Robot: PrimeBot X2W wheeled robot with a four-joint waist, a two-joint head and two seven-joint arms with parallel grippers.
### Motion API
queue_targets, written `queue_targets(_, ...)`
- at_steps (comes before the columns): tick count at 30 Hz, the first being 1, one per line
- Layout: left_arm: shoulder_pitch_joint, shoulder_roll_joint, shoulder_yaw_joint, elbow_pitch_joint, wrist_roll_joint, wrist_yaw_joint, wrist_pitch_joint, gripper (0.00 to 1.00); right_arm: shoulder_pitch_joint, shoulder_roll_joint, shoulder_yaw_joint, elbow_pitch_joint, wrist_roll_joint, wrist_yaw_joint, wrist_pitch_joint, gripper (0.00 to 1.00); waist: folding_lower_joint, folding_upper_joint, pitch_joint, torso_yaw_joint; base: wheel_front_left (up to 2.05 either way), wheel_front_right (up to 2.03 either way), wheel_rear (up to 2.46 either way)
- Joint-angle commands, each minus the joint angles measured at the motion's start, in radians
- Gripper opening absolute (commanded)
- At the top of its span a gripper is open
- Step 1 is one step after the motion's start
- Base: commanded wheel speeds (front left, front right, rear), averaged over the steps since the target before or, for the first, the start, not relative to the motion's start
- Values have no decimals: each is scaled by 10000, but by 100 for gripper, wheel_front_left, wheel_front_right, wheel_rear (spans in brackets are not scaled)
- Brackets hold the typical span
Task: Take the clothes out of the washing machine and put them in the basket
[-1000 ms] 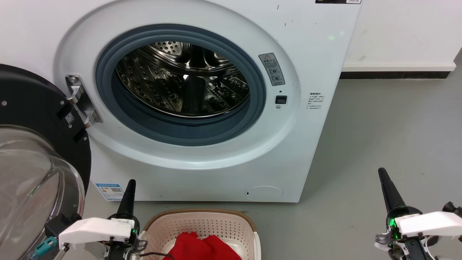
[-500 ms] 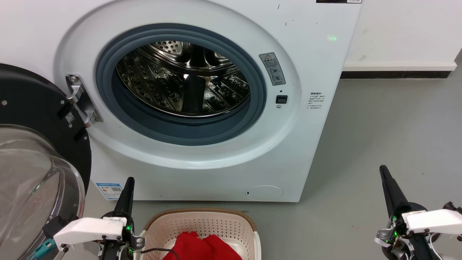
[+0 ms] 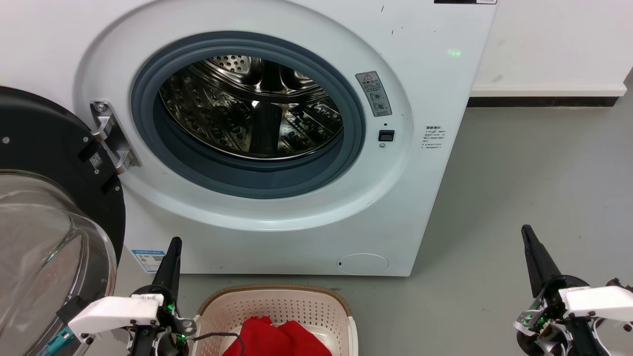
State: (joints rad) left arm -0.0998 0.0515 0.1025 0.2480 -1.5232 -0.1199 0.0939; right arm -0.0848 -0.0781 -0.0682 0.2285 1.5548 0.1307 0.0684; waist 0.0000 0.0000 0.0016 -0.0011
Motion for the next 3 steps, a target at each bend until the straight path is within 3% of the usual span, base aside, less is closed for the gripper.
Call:
queue_targets(1,-97,-8,47,-52,-143,-59,46,0,-205,3,-30,33,167,1,33,0,0,0,1,1,0,0,0)
queue_targets(3,-102,-11,67,-48,-296,-79,83,0,-217,8,-43,62,307,1,64,0,0,0,3,3,0,0,0)
